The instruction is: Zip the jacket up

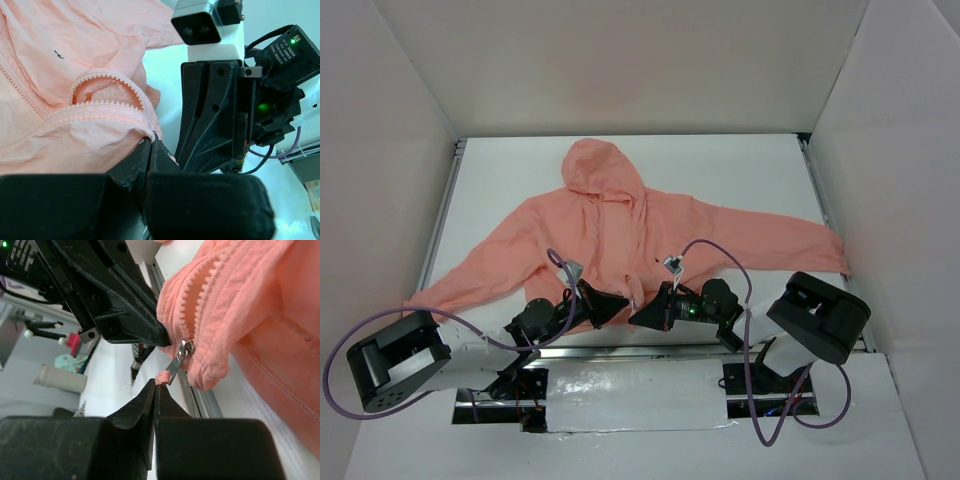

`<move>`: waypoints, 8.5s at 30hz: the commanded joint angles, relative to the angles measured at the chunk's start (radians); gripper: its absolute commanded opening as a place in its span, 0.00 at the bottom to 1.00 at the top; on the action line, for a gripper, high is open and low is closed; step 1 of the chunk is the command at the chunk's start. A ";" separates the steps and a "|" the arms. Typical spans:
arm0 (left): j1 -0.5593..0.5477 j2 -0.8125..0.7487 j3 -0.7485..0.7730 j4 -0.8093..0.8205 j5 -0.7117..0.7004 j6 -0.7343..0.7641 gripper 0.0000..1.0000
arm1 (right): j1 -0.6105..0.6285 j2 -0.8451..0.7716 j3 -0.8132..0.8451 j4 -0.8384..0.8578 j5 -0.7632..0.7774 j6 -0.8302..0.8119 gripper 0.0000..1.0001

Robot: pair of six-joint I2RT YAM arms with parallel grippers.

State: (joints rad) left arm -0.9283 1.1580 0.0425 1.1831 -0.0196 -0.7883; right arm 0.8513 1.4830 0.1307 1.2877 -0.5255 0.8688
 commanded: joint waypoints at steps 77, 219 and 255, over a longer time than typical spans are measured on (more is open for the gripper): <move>-0.007 -0.001 -0.067 -0.013 0.032 0.029 0.00 | -0.155 -0.248 0.132 -0.288 -0.008 0.314 0.00; -0.107 -0.227 0.198 -0.882 -0.281 0.006 0.99 | -0.655 0.672 2.354 -1.232 0.030 -0.240 0.79; 0.137 -0.721 1.004 -2.239 -1.011 -0.098 0.99 | -0.647 -1.161 0.986 -2.130 0.619 -0.407 1.00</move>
State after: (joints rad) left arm -0.7956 0.4404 1.0489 -1.0977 -1.0199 -0.9218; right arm 0.1967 0.3325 1.1152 -0.7609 0.0547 0.4824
